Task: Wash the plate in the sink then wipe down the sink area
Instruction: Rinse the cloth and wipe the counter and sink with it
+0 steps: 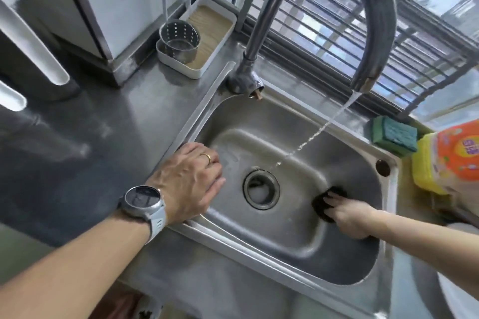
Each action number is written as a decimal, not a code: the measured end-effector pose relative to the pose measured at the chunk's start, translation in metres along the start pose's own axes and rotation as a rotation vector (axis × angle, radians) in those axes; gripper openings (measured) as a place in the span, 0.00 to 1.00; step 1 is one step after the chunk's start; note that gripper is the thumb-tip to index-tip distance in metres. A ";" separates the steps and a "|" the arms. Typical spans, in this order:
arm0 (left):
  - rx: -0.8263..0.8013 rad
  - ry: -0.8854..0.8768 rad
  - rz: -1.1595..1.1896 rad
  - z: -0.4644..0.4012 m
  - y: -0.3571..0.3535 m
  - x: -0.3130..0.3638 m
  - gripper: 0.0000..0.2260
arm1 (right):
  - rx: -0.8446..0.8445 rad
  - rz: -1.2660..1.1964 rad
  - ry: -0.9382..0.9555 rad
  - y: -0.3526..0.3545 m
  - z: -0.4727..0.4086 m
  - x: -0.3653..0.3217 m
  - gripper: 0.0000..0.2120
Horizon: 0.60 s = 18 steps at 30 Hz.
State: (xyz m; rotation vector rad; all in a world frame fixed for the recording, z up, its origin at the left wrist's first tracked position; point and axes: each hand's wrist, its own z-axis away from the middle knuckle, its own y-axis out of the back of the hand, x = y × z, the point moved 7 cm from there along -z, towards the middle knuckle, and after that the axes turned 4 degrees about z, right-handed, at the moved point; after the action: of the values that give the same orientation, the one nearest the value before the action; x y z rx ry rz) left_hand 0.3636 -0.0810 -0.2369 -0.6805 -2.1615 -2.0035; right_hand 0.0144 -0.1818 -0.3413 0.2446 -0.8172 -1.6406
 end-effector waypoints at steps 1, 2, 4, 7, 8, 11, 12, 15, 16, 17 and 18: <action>0.014 0.002 0.008 0.001 0.002 0.000 0.13 | -0.178 -0.012 0.074 -0.008 0.004 -0.030 0.20; 0.024 0.005 0.018 0.002 0.002 0.000 0.12 | -0.355 -0.156 0.074 -0.003 0.013 -0.059 0.17; 0.019 0.010 0.037 0.002 0.003 -0.001 0.10 | -0.526 -0.573 0.024 0.033 0.022 -0.110 0.12; 0.037 0.015 0.049 0.001 0.005 -0.003 0.09 | -0.383 -1.404 -0.339 0.097 -0.002 -0.134 0.16; 0.053 0.017 0.050 0.000 0.006 -0.005 0.11 | -0.355 -1.602 -0.405 0.120 -0.017 -0.139 0.15; 0.163 0.061 0.090 -0.006 0.017 -0.011 0.15 | -0.141 -2.065 -0.361 0.207 -0.066 -0.157 0.08; 0.209 0.087 0.125 -0.009 0.022 -0.014 0.15 | -0.087 -2.247 -0.355 0.231 -0.085 -0.160 0.08; 0.301 0.146 0.258 -0.017 0.039 -0.025 0.21 | 0.129 -2.712 -0.500 0.268 -0.136 -0.134 0.06; 0.325 0.145 0.281 -0.020 0.044 -0.027 0.21 | 0.242 -2.841 -0.622 0.270 -0.146 -0.113 0.05; 0.340 0.139 0.285 -0.022 0.048 -0.027 0.20 | 0.369 -2.933 -0.801 0.266 -0.149 -0.088 0.06; 0.346 0.127 0.276 -0.024 0.051 -0.028 0.18 | 0.488 -2.942 -0.959 0.260 -0.148 -0.063 0.08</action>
State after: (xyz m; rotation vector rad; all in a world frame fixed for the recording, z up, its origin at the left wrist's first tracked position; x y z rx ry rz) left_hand 0.4034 -0.1099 -0.1976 -0.7272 -2.1271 -1.4511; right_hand 0.3182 -0.1848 -0.3035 -0.4502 0.4248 1.1773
